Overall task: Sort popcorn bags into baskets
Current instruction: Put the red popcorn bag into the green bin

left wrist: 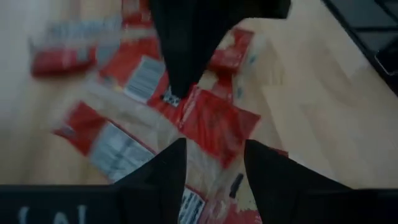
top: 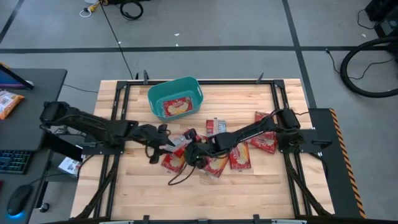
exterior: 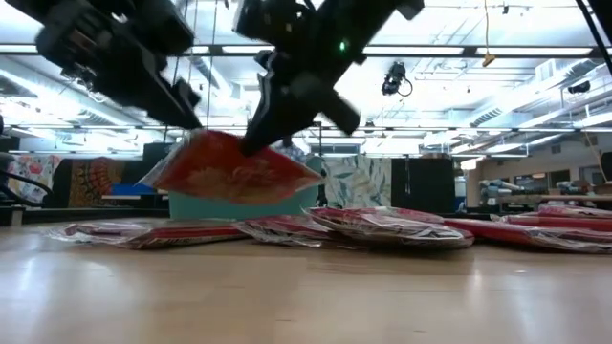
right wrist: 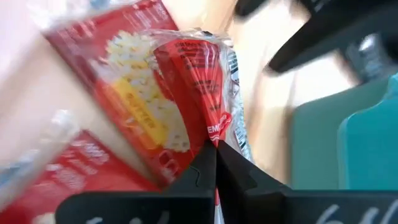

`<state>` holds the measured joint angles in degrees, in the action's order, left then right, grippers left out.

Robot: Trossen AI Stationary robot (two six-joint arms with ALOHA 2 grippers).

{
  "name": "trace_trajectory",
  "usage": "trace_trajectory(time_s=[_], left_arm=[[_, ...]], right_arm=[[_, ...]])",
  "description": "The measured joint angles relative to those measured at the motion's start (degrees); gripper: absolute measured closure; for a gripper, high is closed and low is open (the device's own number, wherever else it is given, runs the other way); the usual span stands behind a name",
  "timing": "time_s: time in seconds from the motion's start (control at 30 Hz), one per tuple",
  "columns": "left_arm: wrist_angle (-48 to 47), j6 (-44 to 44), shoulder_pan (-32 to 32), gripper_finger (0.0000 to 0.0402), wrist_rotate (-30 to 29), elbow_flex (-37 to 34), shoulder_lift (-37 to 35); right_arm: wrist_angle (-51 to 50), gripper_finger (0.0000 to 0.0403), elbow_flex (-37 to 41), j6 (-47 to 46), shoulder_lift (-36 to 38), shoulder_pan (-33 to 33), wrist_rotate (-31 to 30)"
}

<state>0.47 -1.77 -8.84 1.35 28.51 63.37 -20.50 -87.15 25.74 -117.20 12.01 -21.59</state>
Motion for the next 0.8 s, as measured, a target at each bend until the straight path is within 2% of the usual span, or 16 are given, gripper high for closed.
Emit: trace_trajectory(time_s=[0.13,0.23,0.3,0.4,0.5,0.67,0.8], left_arm=[[0.2,6.8,-3.4,0.0209,-9.0,0.0,-2.8],[0.4,10.8,-5.8,0.0175,-17.1,0.0,-3.0],[0.7,12.4,-6.9,0.0149,-20.4,0.0,-3.0],[0.9,13.4,-7.6,0.0120,-21.1,0.0,-3.0],[0.9,13.1,-7.6,0.0111,-21.1,0.0,-3.0],[0.9,12.5,-7.6,0.0116,-19.7,0.0,-3.0],[0.8,10.6,-7.4,0.0137,-19.8,0.0,-3.0]], right_arm=[[-7.7,0.0397,-3.2,-10.0,2.2,-2.0,6.2],[-11.3,0.0397,-4.3,-16.8,3.9,-3.7,10.9],[-12.5,0.0397,-4.3,-20.6,4.5,-4.5,12.9],[-13.4,0.0397,-4.3,-24.2,5.7,-5.6,15.5],[-12.6,0.0397,-4.4,-27.1,6.1,-6.6,18.1],[-11.5,0.0397,-4.3,-31.2,6.0,-7.8,21.0],[-8.1,0.0395,-4.3,-35.0,6.0,-8.3,22.6]])
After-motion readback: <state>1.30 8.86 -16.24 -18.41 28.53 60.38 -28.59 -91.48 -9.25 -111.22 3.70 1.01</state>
